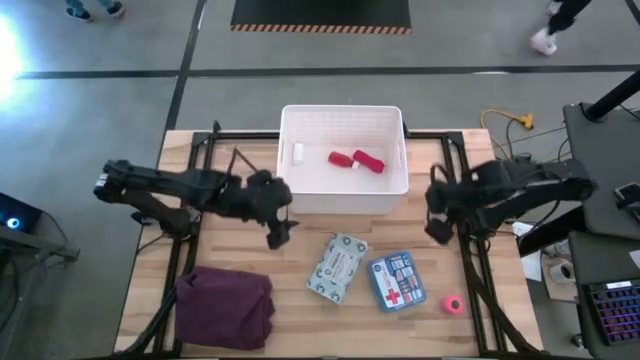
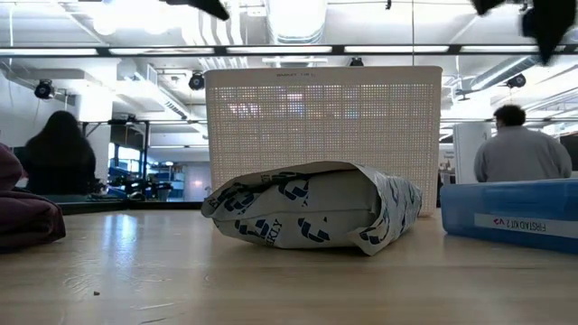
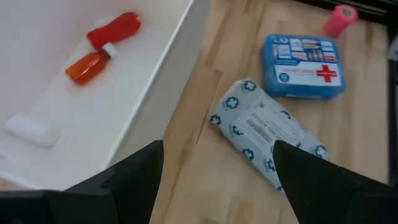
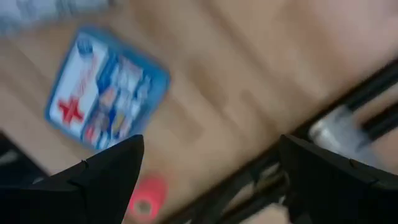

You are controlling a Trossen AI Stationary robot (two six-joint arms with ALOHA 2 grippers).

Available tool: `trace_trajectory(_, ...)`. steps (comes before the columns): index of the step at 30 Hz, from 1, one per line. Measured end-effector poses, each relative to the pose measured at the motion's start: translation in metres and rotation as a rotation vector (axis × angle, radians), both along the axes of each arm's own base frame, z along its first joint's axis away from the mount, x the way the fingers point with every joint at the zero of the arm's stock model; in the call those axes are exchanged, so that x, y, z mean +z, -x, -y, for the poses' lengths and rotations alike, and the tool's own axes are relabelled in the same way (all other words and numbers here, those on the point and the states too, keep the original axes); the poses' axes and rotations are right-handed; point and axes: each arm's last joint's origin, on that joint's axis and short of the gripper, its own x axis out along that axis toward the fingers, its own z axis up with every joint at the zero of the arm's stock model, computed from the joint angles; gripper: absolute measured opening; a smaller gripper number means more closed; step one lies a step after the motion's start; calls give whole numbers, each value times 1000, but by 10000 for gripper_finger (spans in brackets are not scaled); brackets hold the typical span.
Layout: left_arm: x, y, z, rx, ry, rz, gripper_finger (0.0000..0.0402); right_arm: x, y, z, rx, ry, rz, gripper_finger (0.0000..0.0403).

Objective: Pick & place medical supplies in basket/bin
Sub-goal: Put the pink bandage into the white bin

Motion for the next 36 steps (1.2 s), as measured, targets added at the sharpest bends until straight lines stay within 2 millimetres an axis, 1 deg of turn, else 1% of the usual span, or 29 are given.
trace_trajectory(3,-18,3,8,60,5,-14,283,-21,3,-17,22,-63,-81,364)
trace_trajectory(6,-34,3,13,92,36,-27,283,-45,3,-34,15,-108,-156,352)
trace_trajectory(10,-52,1,15,110,54,-40,283,-72,1,-47,-132,-226,-282,330)
trace_trajectory(11,-55,1,15,109,52,-50,283,-78,-1,-50,-142,-259,-298,327)
trace_trajectory(13,-60,2,15,109,46,-67,283,-86,-2,-60,-108,-302,-314,325)
trace_trajectory(15,-66,4,15,97,27,-95,283,-94,-4,-71,-64,-314,-318,324)
trace_trajectory(16,-69,6,14,82,9,-112,283,-98,-5,-77,-75,-315,-337,324)
trace_trajectory(19,-77,11,13,38,-41,-159,283,-110,-4,-89,-252,-325,-444,324)
trace_trajectory(21,-83,18,10,33,-57,-195,283,-115,-7,-98,-349,-331,-458,324)
trace_trajectory(23,-87,26,7,32,-64,-209,283,-119,-11,-106,-408,-342,-454,324)
trace_trajectory(26,-96,42,2,44,-72,-221,283,-126,-16,-118,-417,-358,-447,323)
trace_trajectory(29,-107,60,-3,71,-63,-225,283,-132,-18,-131,-426,-385,-509,316)
trace_trajectory(32,-116,79,-8,99,-39,-210,283,-136,-16,-142,-503,-374,-607,305)
trace_trajectory(36,-123,103,-14,142,7,-162,283,-136,-18,-159,-561,-389,-614,293)
